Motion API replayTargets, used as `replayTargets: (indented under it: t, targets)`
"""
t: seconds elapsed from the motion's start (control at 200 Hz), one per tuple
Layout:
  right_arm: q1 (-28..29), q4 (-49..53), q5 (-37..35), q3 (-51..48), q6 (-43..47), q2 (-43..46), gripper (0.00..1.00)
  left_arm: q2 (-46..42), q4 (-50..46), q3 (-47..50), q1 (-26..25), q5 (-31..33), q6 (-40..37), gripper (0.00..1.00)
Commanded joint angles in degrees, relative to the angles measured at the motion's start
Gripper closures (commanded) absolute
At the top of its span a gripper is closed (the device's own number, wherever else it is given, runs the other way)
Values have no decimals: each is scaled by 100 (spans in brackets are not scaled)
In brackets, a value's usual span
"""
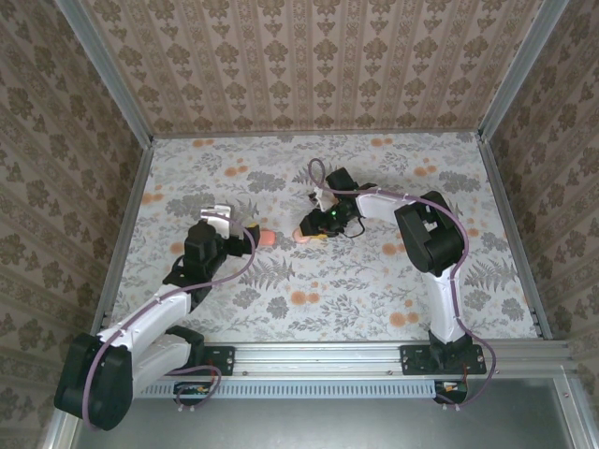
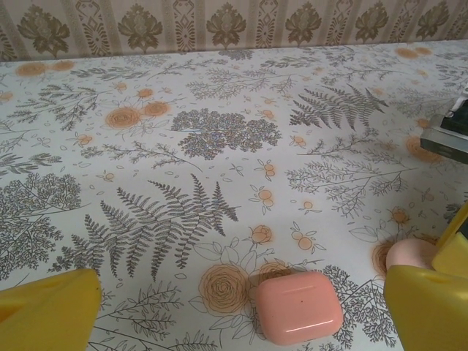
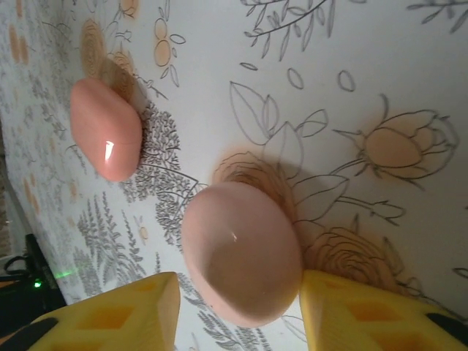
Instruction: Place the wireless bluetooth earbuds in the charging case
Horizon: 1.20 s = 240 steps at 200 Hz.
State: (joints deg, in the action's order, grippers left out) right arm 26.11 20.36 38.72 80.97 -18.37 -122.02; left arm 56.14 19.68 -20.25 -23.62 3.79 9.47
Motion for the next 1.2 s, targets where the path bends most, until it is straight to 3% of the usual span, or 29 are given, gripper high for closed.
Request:
replayTargets:
  t: [0.0,0.37,0.465,0.47,0.475,0.495,0.85,1.04,1.195]
  targets:
    - [-51,389,-506,109,58,160,48,-23,-196,-170,91,296,-22,0]
    - [-351,-18,-2209,-931,419,2115,33,-298,-469,-526,660,1496,-921,0]
    - [-527,-519,-2948,-1568,513,2858,19,-232,-299,-474,990,1513,-1018,0]
    - [-541,-552,-2984,-1607,516,2898,15,-225,-286,-473,1012,1490,-1018,0]
    - [-562,-615,-3046,-1686,518,2970,4,-221,-270,-467,1028,1474,-1018,0]
    - [-613,-749,-3140,-1823,543,3105,0,-186,-223,-451,1107,1421,-1023,0]
    - [-1156,-2843,-4868,-4107,1381,4926,0,747,1559,234,1712,930,-1414,0]
    - [-1230,-3940,-5519,-5116,1857,5253,0,1546,2109,130,1855,638,-1327,0]
    - [-1407,-5472,-5496,-6013,2227,5081,0,2123,2484,10,1856,692,-1290,0]
